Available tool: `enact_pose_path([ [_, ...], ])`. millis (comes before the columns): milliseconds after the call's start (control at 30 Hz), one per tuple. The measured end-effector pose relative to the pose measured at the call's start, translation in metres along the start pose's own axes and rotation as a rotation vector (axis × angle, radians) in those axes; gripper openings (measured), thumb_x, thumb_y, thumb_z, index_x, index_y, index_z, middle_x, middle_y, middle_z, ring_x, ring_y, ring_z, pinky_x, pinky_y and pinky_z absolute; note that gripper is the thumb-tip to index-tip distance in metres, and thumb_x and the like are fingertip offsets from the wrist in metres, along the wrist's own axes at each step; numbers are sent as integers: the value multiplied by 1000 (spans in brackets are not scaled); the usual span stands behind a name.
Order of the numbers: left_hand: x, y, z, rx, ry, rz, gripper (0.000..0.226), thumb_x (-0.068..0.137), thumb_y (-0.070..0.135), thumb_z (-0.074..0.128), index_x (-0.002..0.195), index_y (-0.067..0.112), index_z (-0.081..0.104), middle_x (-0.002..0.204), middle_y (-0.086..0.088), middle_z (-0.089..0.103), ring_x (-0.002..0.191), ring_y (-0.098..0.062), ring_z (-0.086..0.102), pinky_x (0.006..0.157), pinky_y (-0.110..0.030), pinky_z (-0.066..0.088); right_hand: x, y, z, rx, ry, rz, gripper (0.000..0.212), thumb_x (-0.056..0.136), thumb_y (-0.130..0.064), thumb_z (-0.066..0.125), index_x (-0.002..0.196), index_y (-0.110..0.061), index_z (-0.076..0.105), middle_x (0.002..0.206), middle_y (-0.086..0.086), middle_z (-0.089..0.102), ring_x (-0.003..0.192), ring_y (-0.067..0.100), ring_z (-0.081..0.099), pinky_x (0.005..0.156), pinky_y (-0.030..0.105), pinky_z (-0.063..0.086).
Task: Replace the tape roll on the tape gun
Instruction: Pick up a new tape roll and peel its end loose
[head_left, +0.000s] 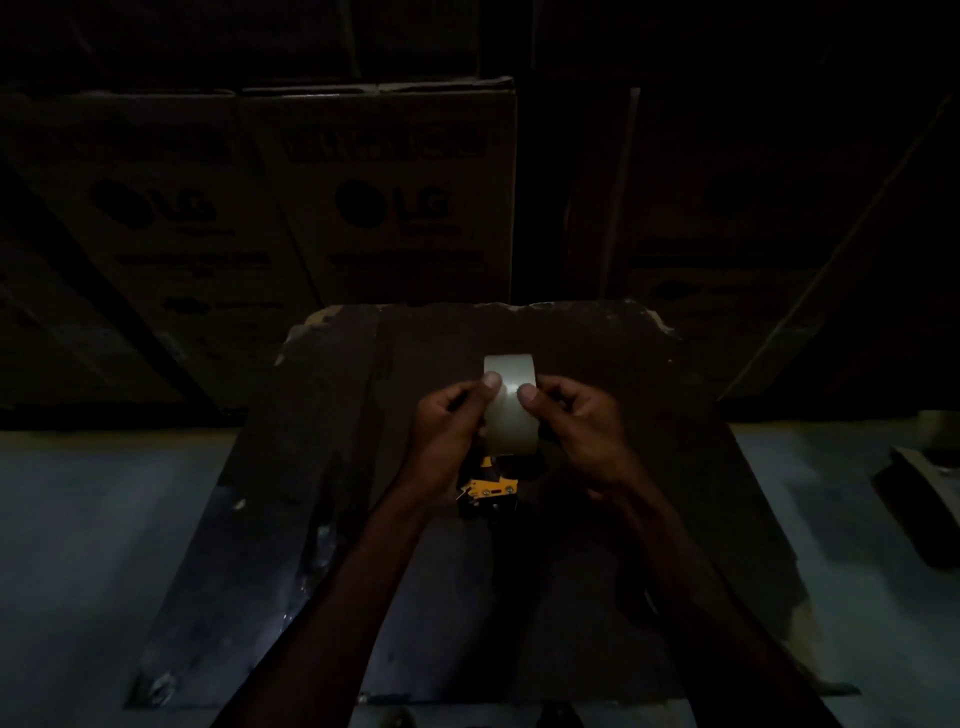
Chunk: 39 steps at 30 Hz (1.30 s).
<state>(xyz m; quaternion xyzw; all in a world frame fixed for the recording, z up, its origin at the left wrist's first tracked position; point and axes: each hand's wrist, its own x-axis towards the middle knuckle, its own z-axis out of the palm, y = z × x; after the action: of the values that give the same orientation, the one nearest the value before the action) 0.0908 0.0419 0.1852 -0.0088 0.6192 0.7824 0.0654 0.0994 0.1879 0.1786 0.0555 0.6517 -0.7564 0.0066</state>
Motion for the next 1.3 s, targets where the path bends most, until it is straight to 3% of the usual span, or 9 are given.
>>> enact_pose_path([
  [167, 2, 5, 1, -9, 36, 12, 21, 88, 25, 63, 89, 6, 71, 83, -15, 70, 74, -23, 65, 63, -31, 55, -3, 6, 4, 10, -18, -34, 16, 86, -12, 70, 99, -21, 72, 90, 2, 77, 81, 22, 73, 71, 41, 57],
  [267, 0, 2, -2, 48, -18, 43, 14, 88, 21, 63, 93, 10, 71, 89, -7, 72, 80, -15, 67, 64, -24, 54, -4, 2, 4, 88, 17, 35, 6, 88, -19, 67, 90, -17, 73, 89, 11, 73, 78, 29, 69, 68, 43, 55],
  [367, -4, -3, -2, 84, -48, 62, 14, 89, 13, 61, 100, 9, 68, 92, -3, 71, 81, -9, 69, 64, -19, 53, -1, -2, 7, 66, 75, 43, 20, 88, -30, 67, 87, -10, 73, 90, 25, 69, 75, 31, 65, 67, 41, 54],
  [500, -5, -1, 0, 1, 6, 24, 13, 90, 15, 59, 91, 6, 68, 85, -9, 69, 75, -16, 66, 61, -22, 55, -2, -2, 8, -16, 40, -29, 10, 90, -23, 67, 86, -14, 71, 85, 12, 71, 67, 17, 68, 55, 31, 54],
  [600, -3, 7, 0, -6, 18, 26, 17, 90, 19, 60, 82, 5, 67, 74, -8, 65, 62, -12, 62, 52, -22, 52, -4, 4, 3, -83, -43, -55, 5, 89, -19, 67, 93, -20, 71, 89, 4, 73, 75, 13, 71, 60, 28, 56],
  [767, -4, 2, -2, 27, -54, 73, 15, 89, 15, 61, 97, 5, 68, 90, -9, 70, 81, -18, 66, 66, -24, 54, -6, 8, 5, 24, -8, -43, 11, 88, -11, 68, 97, -18, 70, 87, 3, 76, 80, 19, 72, 67, 31, 57],
  [867, -8, -2, -2, 42, -88, 88, 18, 89, 7, 60, 105, 6, 66, 89, 0, 74, 84, -11, 70, 68, -20, 54, -5, 4, 6, 83, 56, -22, 9, 88, -20, 69, 95, -15, 68, 84, 4, 77, 75, 18, 71, 62, 31, 57],
  [1067, -9, -3, 9, -13, -35, 37, 14, 89, 23, 62, 83, 15, 71, 79, -3, 72, 74, -17, 67, 62, -26, 55, -12, 3, -5, 48, 15, -28, 15, 87, -13, 70, 102, -14, 68, 90, 4, 77, 77, 19, 73, 62, 32, 58],
  [1300, -7, -3, 15, -36, -65, 59, 12, 89, 18, 61, 88, 13, 72, 84, -7, 73, 77, -20, 67, 66, -29, 56, -21, 3, -10, 56, 27, -57, 13, 87, -5, 68, 98, -13, 68, 87, 2, 75, 73, 13, 73, 56, 22, 55],
])
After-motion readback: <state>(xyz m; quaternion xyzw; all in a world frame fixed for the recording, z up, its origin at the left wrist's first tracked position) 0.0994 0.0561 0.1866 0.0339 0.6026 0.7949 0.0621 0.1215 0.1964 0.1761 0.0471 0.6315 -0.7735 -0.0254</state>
